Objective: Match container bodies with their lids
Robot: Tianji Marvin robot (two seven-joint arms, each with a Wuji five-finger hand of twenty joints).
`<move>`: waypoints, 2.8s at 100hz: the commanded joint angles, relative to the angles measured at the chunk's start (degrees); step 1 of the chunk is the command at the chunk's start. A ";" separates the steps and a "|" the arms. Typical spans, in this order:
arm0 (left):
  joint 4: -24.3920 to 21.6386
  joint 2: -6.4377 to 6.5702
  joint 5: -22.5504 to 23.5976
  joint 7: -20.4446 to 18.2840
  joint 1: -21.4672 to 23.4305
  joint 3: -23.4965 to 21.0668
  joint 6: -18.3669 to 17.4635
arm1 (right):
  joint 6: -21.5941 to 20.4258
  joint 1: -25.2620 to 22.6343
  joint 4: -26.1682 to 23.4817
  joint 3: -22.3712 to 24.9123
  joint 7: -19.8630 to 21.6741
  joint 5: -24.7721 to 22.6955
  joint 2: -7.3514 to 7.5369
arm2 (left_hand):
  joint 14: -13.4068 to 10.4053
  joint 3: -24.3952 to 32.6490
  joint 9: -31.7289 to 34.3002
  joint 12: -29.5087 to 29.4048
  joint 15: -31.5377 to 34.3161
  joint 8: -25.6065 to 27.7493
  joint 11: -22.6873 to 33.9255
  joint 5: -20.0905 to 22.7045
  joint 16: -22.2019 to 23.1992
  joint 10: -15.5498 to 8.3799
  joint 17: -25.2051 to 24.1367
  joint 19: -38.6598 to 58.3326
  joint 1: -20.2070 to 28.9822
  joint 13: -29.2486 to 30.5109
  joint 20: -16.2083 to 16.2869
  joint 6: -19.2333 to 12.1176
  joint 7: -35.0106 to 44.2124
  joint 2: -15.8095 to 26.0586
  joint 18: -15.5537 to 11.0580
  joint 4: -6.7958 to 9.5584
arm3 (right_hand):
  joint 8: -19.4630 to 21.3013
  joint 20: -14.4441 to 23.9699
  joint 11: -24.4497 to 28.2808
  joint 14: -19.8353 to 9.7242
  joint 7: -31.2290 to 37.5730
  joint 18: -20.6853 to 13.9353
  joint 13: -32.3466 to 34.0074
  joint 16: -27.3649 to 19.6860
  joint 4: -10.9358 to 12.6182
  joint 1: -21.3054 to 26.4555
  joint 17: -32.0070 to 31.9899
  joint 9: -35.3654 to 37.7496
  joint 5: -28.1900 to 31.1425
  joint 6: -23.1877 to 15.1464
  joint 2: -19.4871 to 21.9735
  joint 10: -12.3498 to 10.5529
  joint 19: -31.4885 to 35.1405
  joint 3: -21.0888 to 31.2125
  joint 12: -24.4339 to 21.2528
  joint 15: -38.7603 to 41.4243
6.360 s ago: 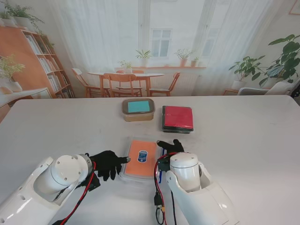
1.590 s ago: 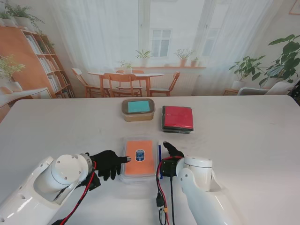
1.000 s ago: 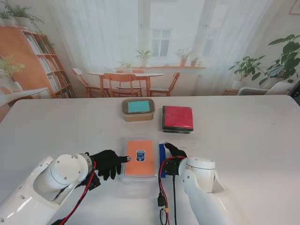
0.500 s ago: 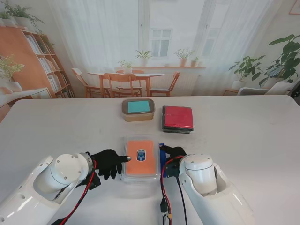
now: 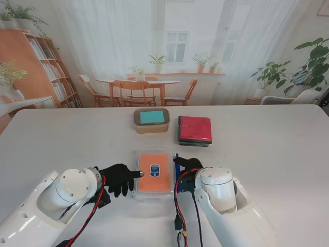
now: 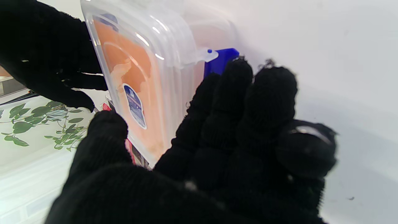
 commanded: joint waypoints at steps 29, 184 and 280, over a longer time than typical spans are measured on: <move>-0.18 -0.30 -0.90 -0.08 0.05 0.32 -0.09 | -1.23 2.79 0.08 -4.51 10.02 -10.99 4.17 | 5.64 -0.79 1.34 0.38 3.12 -0.60 1.93 1.01 0.15 -0.53 3.36 7.61 1.31 1.49 -0.49 -1.41 0.33 -0.57 -9.27 -0.18 | -6.14 -0.63 -2.75 4.54 6.89 6.25 8.26 -0.51 0.05 -1.66 4.65 12.90 11.24 5.16 -2.54 4.27 3.41 0.57 -2.72 0.38; -0.34 -0.35 -2.81 -0.22 -0.47 1.83 -0.37 | -5.67 10.28 3.96 -15.34 18.09 -24.03 7.69 | 5.73 -0.80 1.42 0.33 3.10 -0.53 2.00 1.16 0.11 -0.56 3.16 7.63 1.29 1.53 -0.34 -1.32 0.59 -0.45 -9.11 -0.19 | -11.65 -19.41 0.88 6.37 15.90 13.09 30.79 -9.63 -1.04 1.01 31.19 31.59 12.26 9.66 0.74 9.93 6.36 -2.34 -2.95 -0.31; 0.43 -0.07 -3.89 -1.47 -2.28 4.52 0.43 | -6.80 9.57 5.42 -16.97 13.85 -20.20 5.29 | 5.70 -0.82 1.43 0.37 3.17 -0.51 2.12 1.14 0.19 -0.72 2.81 7.62 1.12 1.40 -0.01 -1.37 0.93 -0.36 -9.12 -0.20 | -12.78 -16.85 -3.65 10.20 16.22 17.54 25.23 -9.39 -3.19 1.59 24.79 29.87 8.04 9.72 12.85 10.40 3.88 -13.67 -4.36 -1.78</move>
